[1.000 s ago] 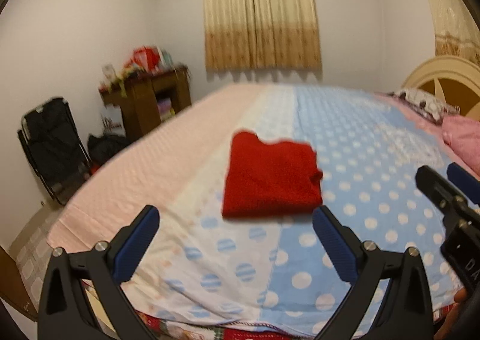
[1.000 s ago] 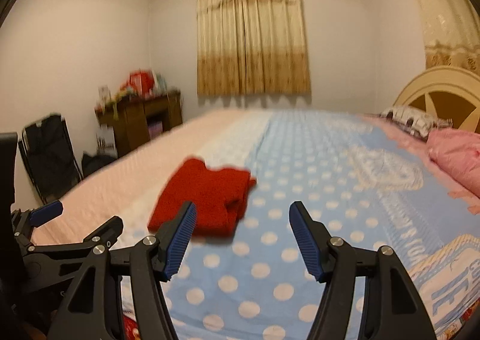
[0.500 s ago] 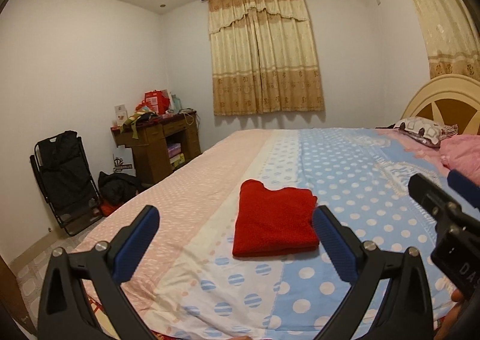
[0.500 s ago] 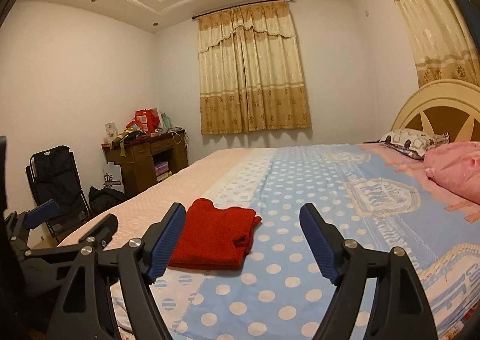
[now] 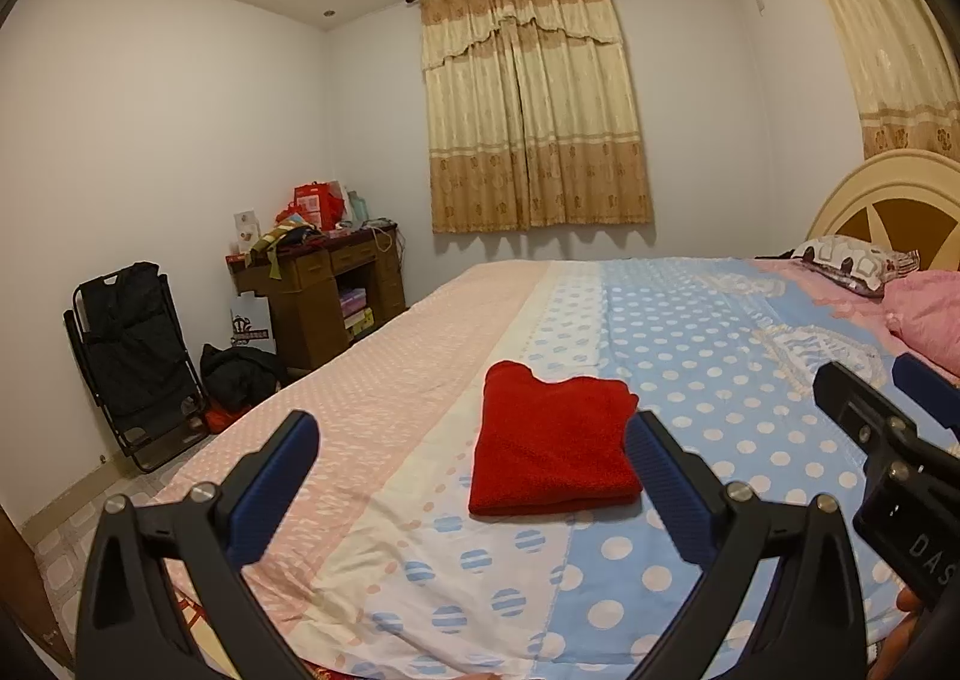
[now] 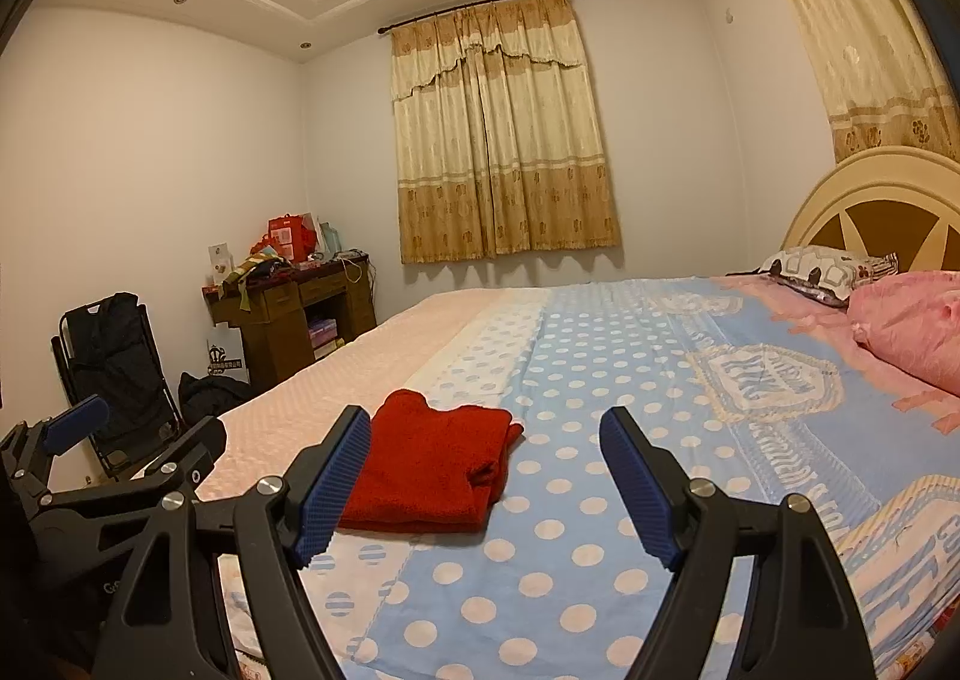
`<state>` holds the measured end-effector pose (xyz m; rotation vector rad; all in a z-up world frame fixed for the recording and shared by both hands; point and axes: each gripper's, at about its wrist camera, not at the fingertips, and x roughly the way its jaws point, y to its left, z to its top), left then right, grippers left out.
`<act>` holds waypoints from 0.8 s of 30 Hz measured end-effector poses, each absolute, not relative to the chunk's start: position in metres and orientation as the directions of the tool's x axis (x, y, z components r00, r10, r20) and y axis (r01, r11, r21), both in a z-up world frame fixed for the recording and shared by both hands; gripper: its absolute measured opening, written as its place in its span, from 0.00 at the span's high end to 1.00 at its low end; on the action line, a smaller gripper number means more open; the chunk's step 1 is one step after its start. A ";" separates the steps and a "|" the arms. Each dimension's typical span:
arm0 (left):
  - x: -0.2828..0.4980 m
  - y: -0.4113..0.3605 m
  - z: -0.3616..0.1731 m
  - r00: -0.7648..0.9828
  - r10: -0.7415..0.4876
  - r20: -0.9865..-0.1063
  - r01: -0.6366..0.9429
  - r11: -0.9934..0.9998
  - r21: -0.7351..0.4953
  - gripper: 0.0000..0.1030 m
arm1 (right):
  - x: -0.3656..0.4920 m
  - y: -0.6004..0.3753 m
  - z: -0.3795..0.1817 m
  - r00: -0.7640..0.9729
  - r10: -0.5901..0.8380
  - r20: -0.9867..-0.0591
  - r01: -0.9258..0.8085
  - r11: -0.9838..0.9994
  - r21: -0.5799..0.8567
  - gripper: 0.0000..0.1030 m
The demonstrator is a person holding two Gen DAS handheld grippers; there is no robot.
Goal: Fold small clothes
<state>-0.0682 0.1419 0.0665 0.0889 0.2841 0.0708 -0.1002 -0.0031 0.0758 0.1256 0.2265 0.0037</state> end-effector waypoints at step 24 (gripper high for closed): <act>-0.067 0.142 0.066 0.953 0.088 -0.290 -0.062 0.993 0.098 0.00 | -0.097 -0.007 0.072 0.970 0.015 -0.241 0.018 0.990 0.138 0.23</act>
